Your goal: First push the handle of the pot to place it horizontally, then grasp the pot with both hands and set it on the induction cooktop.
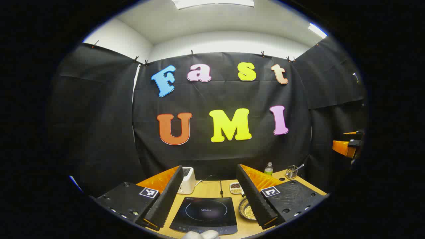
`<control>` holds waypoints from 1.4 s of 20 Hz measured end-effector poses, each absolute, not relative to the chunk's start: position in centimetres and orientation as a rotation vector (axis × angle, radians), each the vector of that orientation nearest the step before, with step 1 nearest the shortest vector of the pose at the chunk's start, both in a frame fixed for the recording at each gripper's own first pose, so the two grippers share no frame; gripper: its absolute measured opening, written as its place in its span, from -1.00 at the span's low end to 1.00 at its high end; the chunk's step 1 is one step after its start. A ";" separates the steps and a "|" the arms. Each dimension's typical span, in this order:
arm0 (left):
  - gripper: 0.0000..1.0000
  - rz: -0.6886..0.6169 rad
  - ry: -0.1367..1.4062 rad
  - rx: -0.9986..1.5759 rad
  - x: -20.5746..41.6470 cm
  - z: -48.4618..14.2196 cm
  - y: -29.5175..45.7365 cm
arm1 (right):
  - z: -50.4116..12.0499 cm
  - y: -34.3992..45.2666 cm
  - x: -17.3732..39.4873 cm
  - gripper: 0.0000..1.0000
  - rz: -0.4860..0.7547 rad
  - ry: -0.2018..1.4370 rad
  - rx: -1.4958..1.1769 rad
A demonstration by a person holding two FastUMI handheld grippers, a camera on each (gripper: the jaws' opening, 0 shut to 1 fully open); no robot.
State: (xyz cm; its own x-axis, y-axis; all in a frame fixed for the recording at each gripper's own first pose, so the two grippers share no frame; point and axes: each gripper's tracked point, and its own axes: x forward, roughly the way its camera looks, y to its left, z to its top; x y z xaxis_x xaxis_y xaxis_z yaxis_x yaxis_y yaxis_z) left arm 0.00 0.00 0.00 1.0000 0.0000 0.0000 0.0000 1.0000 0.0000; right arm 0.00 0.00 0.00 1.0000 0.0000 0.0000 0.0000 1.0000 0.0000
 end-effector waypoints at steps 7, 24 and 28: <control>0.92 -0.009 -0.003 0.005 -0.5 -0.2 -0.1 | 0.4 0.0 -0.7 0.93 -0.009 -0.013 -0.002; 0.92 -0.021 -0.024 0.011 -1.3 0.3 -0.4 | 0.1 1.9 -0.9 0.30 0.070 0.032 0.013; 0.92 -0.017 -0.020 0.014 -1.5 0.2 -0.2 | -1.8 3.1 -0.9 -0.85 0.128 0.093 0.025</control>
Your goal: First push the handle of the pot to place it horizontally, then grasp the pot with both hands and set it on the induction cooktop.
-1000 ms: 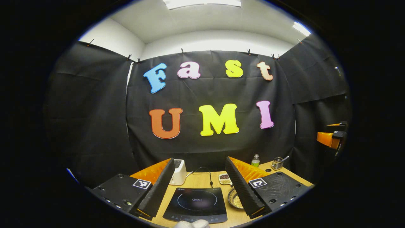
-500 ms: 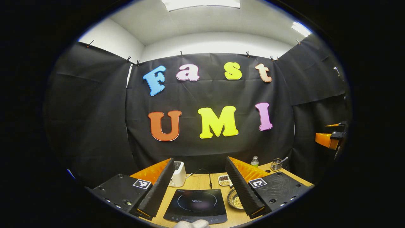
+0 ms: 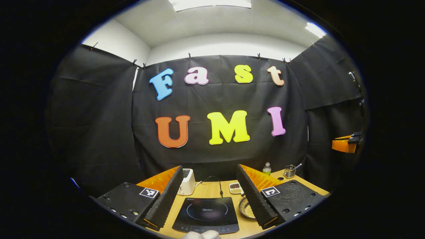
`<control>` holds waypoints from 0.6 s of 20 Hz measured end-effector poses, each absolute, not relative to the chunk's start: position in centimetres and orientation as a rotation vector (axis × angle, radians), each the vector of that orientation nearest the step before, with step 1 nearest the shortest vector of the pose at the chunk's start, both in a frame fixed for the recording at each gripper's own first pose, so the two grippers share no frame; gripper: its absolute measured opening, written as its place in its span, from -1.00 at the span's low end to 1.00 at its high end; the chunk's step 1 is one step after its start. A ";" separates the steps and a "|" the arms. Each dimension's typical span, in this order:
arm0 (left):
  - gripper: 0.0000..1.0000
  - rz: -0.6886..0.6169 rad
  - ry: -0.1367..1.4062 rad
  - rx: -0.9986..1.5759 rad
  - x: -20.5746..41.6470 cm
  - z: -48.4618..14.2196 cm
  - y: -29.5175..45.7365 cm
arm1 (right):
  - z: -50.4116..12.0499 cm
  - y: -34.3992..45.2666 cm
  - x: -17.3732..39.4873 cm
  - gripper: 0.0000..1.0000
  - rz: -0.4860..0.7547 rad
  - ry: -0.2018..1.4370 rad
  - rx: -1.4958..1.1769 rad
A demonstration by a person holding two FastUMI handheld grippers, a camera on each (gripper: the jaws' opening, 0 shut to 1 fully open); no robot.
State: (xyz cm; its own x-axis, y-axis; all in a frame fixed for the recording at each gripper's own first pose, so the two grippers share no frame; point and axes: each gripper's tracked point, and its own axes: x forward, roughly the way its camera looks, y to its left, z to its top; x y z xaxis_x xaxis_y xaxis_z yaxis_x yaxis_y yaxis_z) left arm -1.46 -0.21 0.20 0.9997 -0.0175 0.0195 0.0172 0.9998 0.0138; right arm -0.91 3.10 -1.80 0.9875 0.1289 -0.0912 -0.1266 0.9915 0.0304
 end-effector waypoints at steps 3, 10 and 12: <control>0.92 -0.023 -0.017 0.010 -1.8 0.1 -0.4 | -5.1 3.2 -0.5 -0.98 0.150 0.178 0.041; 0.92 -0.009 -0.008 0.019 -2.5 -0.1 -0.2 | -18.1 5.2 -0.7 -0.93 0.216 0.426 0.003; 0.92 0.004 -0.001 0.024 -2.7 -0.3 0.0 | -21.7 6.7 -0.9 -0.93 0.257 0.494 -0.003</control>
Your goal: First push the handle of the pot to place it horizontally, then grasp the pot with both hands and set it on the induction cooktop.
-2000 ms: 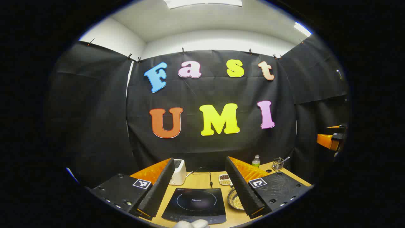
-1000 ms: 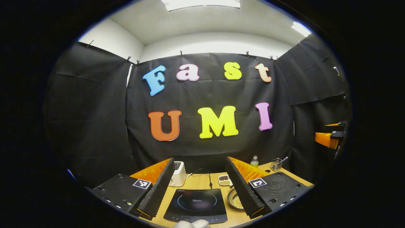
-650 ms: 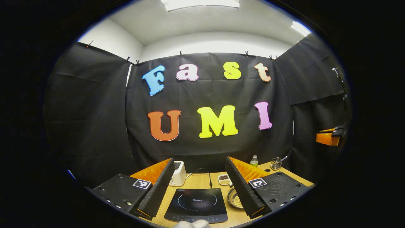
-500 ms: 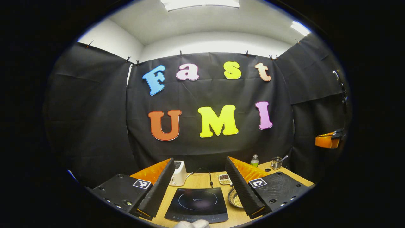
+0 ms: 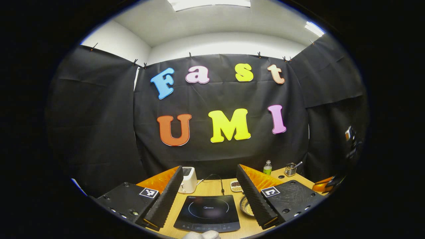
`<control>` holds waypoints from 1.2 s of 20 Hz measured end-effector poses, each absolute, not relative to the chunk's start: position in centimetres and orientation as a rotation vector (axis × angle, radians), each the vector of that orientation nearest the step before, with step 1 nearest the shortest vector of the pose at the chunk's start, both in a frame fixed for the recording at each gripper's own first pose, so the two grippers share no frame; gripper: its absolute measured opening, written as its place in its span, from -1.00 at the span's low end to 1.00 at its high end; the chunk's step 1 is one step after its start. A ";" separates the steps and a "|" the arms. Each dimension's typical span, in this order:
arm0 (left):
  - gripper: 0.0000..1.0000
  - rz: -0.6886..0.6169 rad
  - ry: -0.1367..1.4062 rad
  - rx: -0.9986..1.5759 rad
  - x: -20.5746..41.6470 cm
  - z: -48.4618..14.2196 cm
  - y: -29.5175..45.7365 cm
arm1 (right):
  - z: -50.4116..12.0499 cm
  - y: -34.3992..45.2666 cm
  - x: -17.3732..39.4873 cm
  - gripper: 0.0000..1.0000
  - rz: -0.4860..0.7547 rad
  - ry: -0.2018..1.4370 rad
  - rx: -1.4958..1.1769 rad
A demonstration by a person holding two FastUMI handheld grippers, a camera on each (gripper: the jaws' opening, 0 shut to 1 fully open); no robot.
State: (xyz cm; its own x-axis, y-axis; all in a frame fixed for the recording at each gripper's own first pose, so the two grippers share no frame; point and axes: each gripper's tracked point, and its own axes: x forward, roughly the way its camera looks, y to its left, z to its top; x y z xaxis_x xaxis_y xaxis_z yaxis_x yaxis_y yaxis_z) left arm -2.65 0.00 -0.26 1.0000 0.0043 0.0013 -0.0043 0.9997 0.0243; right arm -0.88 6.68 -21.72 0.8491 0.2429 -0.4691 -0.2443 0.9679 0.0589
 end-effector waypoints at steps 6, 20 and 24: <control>0.92 0.075 0.002 0.052 -3.8 0.3 1.4 | -31.4 11.8 -0.9 -0.96 0.373 0.691 -0.077; 0.92 0.278 0.069 0.067 -6.1 -1.0 6.2 | -37.4 14.1 2.5 -0.98 0.442 0.875 -0.187; 0.92 0.280 0.060 0.065 -5.5 -0.8 5.7 | -37.9 12.8 2.7 -0.99 0.436 0.890 -0.168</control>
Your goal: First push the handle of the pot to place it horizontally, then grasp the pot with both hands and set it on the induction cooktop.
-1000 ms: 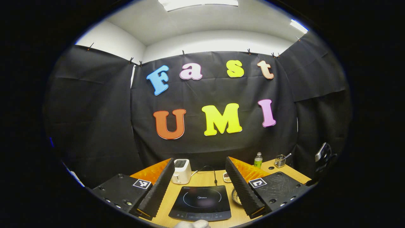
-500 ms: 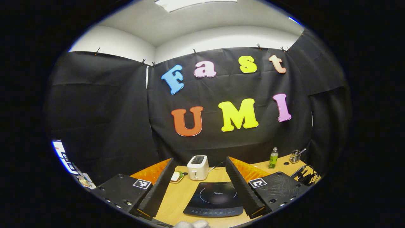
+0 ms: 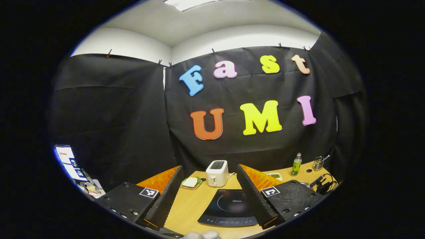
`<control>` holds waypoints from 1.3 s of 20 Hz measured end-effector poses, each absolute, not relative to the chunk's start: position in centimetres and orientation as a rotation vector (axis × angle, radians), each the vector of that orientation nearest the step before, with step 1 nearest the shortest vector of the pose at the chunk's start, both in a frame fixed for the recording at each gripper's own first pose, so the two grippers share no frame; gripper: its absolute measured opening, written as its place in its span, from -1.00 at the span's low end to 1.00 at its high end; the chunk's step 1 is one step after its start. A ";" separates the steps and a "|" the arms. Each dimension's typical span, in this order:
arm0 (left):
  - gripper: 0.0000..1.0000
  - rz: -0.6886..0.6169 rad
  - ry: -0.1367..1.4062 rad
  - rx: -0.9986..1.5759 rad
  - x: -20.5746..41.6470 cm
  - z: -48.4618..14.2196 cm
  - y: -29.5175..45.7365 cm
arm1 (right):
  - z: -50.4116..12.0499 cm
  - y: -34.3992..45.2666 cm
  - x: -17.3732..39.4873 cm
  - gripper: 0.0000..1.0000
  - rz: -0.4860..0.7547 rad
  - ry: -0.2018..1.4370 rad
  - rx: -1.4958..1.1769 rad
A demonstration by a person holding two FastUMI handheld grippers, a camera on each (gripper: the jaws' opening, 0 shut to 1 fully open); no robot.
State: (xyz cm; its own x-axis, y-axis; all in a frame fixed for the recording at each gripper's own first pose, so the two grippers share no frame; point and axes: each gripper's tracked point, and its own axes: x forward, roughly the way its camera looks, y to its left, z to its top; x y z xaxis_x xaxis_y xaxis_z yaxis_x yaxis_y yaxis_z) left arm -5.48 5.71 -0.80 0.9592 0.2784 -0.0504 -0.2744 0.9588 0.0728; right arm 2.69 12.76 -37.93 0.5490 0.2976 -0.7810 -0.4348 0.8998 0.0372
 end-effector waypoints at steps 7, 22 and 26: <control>0.92 0.273 0.059 0.066 -4.5 -0.6 4.2 | -38.0 9.9 3.4 -0.99 0.413 0.892 -0.162; 0.92 0.342 0.089 0.076 -4.7 -0.7 0.1 | -37.8 4.3 6.4 -0.98 0.444 0.897 -0.174; 0.92 0.376 0.093 0.072 -5.1 -0.5 -1.1 | -37.7 2.8 7.7 -0.87 0.463 0.901 -0.186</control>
